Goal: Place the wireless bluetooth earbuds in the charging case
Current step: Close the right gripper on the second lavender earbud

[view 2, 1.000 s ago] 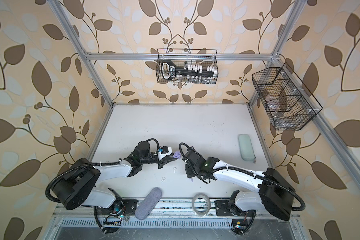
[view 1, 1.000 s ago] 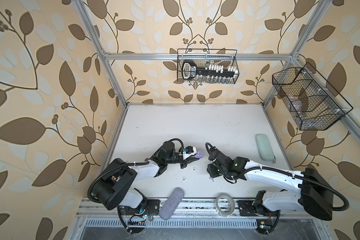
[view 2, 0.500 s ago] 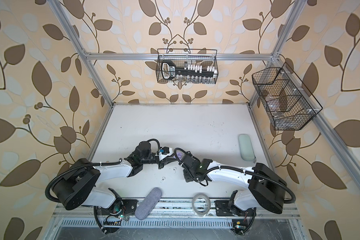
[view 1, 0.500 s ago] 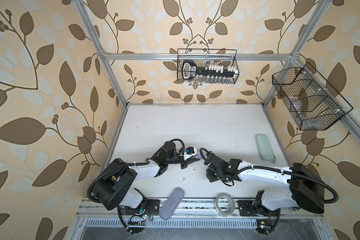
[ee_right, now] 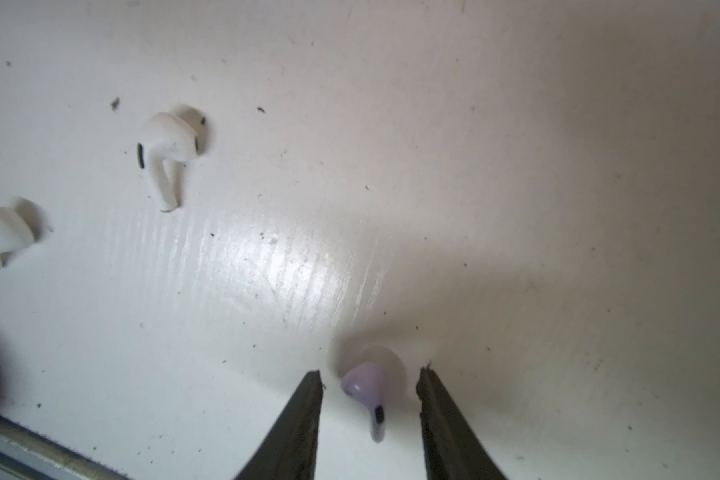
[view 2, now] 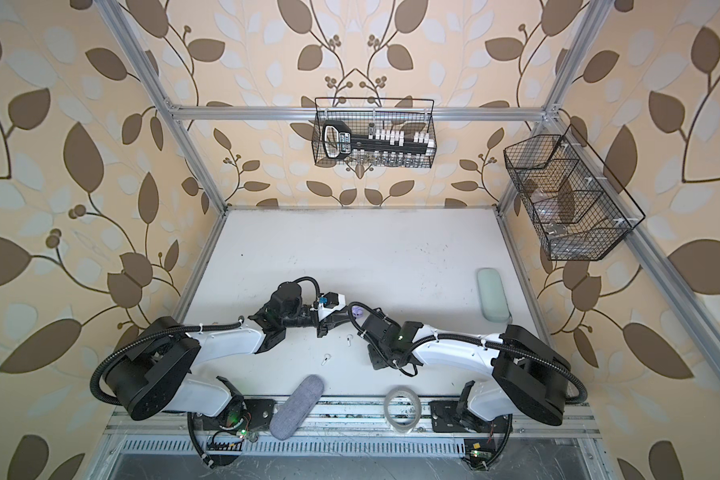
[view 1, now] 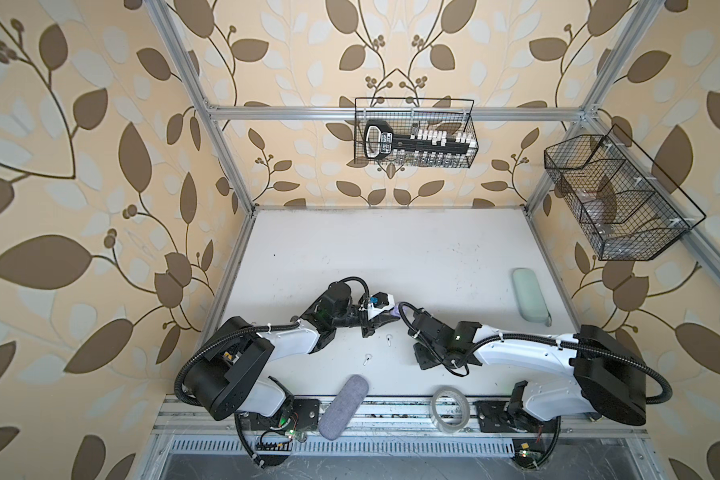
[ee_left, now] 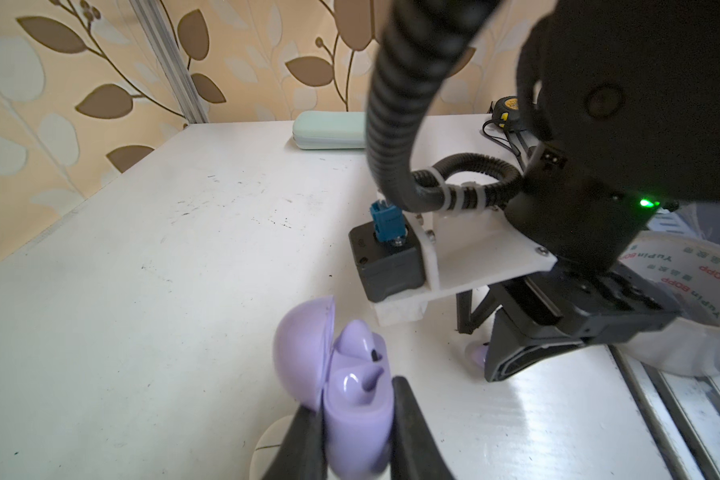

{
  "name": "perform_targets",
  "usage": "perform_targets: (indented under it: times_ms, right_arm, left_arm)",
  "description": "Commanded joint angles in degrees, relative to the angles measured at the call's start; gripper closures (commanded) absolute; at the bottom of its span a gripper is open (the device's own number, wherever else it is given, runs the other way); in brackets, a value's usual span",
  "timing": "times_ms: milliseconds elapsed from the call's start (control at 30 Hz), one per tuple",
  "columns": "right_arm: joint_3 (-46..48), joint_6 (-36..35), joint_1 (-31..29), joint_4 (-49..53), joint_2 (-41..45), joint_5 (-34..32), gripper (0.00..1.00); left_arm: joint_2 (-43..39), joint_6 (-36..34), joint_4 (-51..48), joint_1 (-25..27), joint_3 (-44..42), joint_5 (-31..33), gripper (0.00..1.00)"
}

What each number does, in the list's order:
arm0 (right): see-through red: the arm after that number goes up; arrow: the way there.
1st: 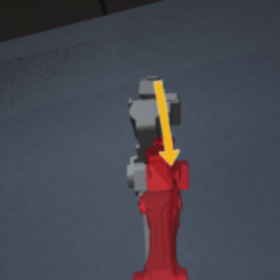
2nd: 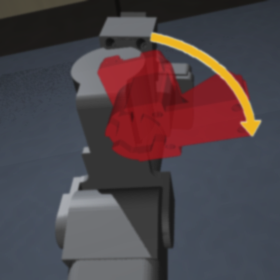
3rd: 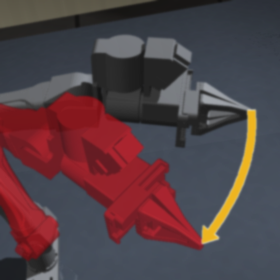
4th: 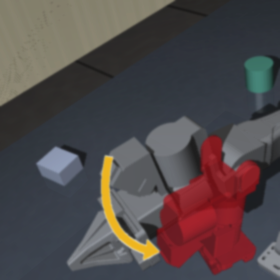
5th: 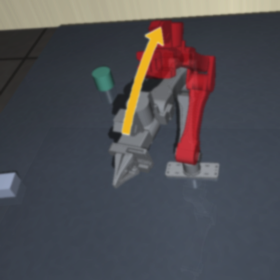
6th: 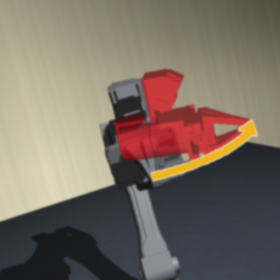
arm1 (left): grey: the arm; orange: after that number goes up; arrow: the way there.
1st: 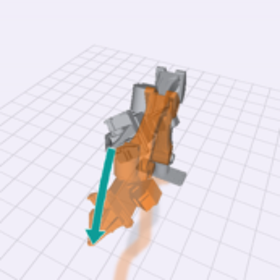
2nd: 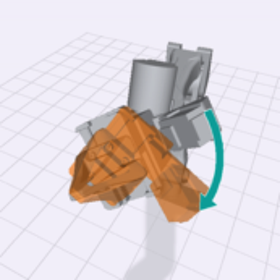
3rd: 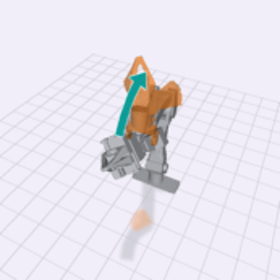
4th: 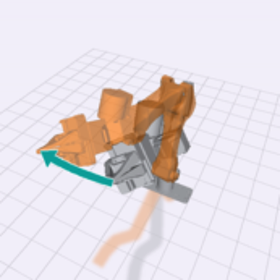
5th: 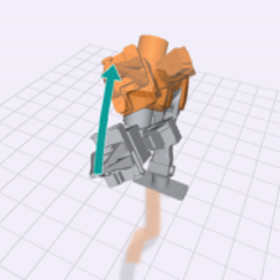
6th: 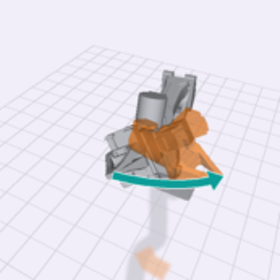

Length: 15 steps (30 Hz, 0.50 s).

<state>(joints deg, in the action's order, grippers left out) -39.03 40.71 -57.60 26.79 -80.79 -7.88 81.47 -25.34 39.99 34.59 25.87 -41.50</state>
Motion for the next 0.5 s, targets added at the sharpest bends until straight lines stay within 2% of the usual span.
perform_targets:
  times_ms: [0, 467]
  right_arm:
    - [0.72, 0.77, -0.49, 0.12, -1.27, 0.15, 0.61]
    - [-0.50, 0.19, -1.21, 0.67, -3.39, -0.72, 0.67]
  left_arm:
    - [-0.26, 0.47, 0.95, 0.55, 2.00, -0.25, 1.00]
    - [0.00, 0.82, 1.41, 0.54, 1.88, -0.16, 1.00]
